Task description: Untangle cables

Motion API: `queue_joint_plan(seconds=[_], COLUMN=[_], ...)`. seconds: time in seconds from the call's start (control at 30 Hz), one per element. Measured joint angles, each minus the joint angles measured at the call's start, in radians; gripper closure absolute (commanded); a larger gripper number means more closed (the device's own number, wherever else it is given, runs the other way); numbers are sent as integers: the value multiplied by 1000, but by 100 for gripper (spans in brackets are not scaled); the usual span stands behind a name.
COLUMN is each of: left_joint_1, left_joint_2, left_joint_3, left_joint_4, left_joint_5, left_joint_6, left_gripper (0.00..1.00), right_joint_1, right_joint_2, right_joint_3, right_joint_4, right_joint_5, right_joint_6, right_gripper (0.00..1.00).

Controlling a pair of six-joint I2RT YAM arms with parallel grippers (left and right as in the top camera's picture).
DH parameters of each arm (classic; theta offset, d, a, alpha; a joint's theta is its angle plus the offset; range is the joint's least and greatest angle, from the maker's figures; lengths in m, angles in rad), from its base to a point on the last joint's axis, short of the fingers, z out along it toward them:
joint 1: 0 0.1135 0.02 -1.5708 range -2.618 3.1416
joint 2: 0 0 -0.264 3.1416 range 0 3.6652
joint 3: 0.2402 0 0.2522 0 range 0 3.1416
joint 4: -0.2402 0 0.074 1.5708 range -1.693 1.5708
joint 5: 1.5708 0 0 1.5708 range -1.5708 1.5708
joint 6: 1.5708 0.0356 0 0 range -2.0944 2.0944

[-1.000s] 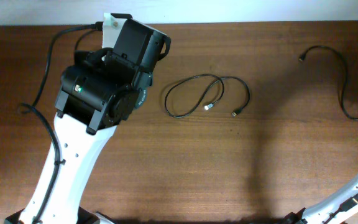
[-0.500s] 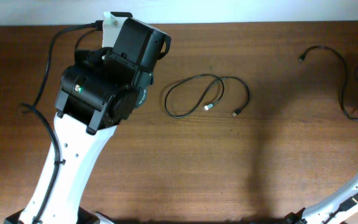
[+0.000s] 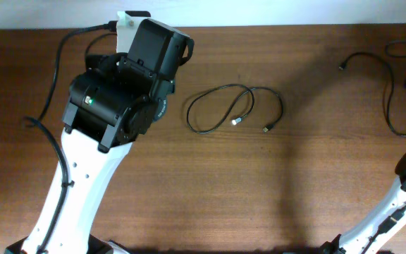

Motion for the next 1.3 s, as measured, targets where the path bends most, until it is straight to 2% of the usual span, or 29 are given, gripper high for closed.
queue_joint_plan(seconds=[0.3, 0.37, 0.43, 0.53, 0.73, 0.8, 0.83, 0.87, 0.9, 1.3], left_joint_1=[0, 0, 0, 0, 0, 0, 0, 0, 0, 0], left_joint_2=[0, 0, 0, 0, 0, 0, 0, 0, 0, 0], left_joint_3=[0, 0, 0, 0, 0, 0, 0, 0, 0, 0], left_joint_4=[4, 10, 10, 10, 10, 10, 10, 10, 10, 10], left_joint_5=[0, 0, 2, 11, 19, 19, 19, 19, 19, 19], left_joint_6=[0, 0, 0, 0, 4, 5, 5, 5, 5, 8], left_gripper=[1, 1, 1, 1, 1, 1, 1, 1, 1, 1], right_joint_1=[-107, -107, -100, -94, -93, -93, -93, -93, -93, -93], right_joint_2=[84, 84, 84, 87, 129, 143, 145, 145, 145, 167], right_joint_3=[60, 103, 134, 137, 137, 137, 136, 136, 136, 190], right_joint_4=[-121, -126, -129, -171, -205, -209, -216, -223, -229, -323], right_joint_5=[-2, -3, -5, -9, -9, -9, -8, -9, -8, -18], right_joint_6=[51, 51, 52, 52, 52, 52, 56, 57, 50, 51], right_gripper=[2, 1, 5, 0, 2, 20, 39, 85, 96, 96])
